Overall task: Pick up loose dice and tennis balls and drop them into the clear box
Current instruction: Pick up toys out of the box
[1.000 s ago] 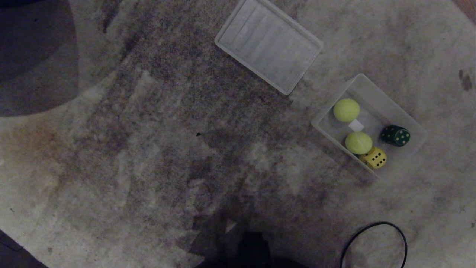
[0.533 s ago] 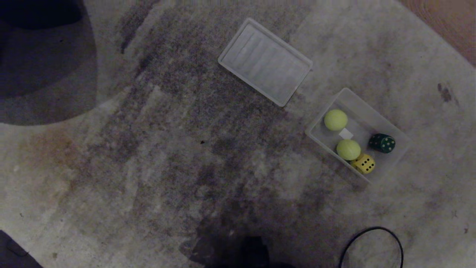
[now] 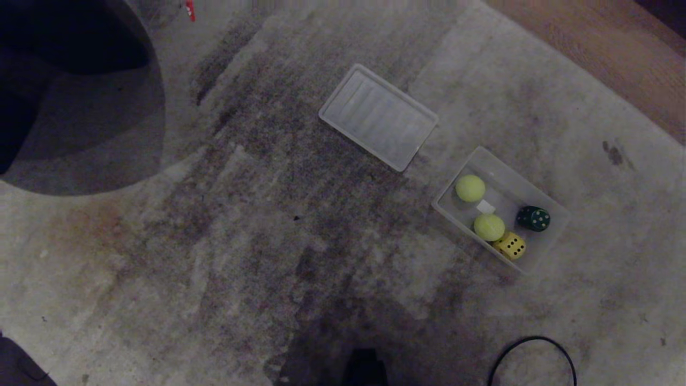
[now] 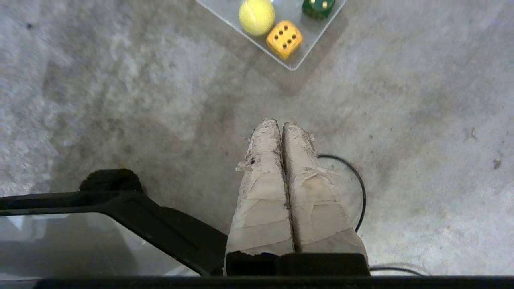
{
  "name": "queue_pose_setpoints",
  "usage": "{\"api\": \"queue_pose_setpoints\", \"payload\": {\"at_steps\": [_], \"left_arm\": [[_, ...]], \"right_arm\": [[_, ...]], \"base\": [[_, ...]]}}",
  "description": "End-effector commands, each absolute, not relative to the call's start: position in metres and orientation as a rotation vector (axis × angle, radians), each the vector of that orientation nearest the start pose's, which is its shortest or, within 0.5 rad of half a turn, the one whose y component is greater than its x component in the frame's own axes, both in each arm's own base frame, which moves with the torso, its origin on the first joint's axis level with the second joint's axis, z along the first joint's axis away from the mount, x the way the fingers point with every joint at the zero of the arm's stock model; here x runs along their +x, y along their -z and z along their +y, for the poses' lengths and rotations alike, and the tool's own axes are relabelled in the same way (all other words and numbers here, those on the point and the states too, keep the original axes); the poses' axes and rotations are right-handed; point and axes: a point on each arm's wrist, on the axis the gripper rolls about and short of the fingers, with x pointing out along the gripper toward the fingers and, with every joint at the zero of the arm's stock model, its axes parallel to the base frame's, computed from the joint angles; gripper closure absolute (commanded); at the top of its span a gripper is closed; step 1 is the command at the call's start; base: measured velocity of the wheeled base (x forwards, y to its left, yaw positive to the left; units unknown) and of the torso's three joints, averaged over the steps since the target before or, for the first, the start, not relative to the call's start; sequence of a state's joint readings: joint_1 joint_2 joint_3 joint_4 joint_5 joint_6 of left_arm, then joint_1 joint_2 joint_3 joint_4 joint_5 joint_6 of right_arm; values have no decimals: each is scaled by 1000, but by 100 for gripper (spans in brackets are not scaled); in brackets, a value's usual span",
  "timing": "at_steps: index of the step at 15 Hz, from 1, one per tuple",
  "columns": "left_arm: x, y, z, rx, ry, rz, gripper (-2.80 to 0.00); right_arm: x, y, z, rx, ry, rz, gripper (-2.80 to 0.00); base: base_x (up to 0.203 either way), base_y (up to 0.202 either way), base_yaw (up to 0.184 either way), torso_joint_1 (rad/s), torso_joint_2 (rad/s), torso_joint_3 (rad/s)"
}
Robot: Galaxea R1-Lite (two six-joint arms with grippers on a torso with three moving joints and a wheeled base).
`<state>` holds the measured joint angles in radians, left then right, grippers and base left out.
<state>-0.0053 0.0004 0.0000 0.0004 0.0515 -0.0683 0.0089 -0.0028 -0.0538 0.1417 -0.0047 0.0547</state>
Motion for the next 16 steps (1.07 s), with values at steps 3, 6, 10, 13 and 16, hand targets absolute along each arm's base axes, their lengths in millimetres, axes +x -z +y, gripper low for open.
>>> {"api": "queue_pose_setpoints", "payload": {"at_steps": [3, 6, 10, 13, 16], "left_arm": [[-23, -75, 1, -69, -48, 1, 0], [-23, -75, 1, -70, -48, 1, 0], [-23, -75, 1, -72, -49, 1, 0], [-23, -75, 1, -81, -48, 1, 0], [-23, -75, 1, -81, -48, 1, 0]], "right_arm": [[-28, -76, 0, 55, -2, 89, 0], [-28, -76, 0, 55, -2, 89, 0], [-27, -76, 0, 55, -4, 88, 0], [-28, -76, 0, 55, -3, 89, 0], [-28, -76, 0, 55, -2, 89, 0]], "base": [[0, 0, 0, 1, 1, 206], [0, 0, 0, 3, 3, 201], [0, 0, 0, 5, 1, 202], [0, 0, 0, 4, 1, 197], [0, 0, 0, 3, 1, 205]]}}
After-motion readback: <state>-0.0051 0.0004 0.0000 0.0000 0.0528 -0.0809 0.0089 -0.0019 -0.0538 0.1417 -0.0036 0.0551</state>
